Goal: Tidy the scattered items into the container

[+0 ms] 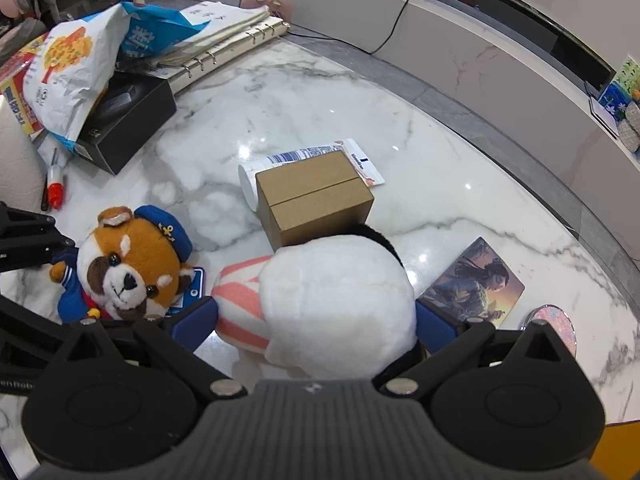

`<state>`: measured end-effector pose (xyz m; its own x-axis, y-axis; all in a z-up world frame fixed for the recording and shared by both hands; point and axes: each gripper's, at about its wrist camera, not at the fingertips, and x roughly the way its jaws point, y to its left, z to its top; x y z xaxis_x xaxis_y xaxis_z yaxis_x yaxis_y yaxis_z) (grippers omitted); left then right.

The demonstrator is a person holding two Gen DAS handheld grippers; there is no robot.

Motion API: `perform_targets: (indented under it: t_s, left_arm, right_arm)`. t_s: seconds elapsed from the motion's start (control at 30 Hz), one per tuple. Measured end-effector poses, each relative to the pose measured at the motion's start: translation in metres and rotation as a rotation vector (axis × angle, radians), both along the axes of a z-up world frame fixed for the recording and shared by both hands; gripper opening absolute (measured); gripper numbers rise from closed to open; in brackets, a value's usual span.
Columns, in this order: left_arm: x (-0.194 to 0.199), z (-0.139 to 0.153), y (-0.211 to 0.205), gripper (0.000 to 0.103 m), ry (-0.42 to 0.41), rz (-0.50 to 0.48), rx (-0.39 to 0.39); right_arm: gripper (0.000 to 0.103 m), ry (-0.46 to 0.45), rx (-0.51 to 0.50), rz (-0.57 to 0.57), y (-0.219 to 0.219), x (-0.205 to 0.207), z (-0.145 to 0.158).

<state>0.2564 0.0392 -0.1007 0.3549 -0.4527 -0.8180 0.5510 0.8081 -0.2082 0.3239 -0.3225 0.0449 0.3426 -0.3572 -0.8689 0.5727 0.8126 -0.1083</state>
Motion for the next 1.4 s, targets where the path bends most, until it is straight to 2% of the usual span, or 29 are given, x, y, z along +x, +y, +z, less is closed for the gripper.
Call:
perform_targets:
  t_s: [0.3,0.5,0.87,1.4]
  left_arm:
    - [0.000,0.000,0.000,0.062,-0.002,0.000,-0.004]
    - [0.000,0.001,0.005,0.055,-0.002,0.018,-0.034]
    - [-0.002,0.016,0.013,0.053,-0.026,0.022,-0.032]
    - [-0.009,0.077,0.015,0.053,-0.132,0.017,-0.021]
  right_arm:
    - [0.096,0.043,-0.033,0.029,0.006,0.005,0.000]
    - [0.090,0.046,-0.049,0.034,0.009,0.005,0.003]
    - [0.088,0.047,-0.051,0.058,0.023,0.004,0.010]
    - [0.088,-0.016,-0.130,0.072,0.039,-0.012,0.075]
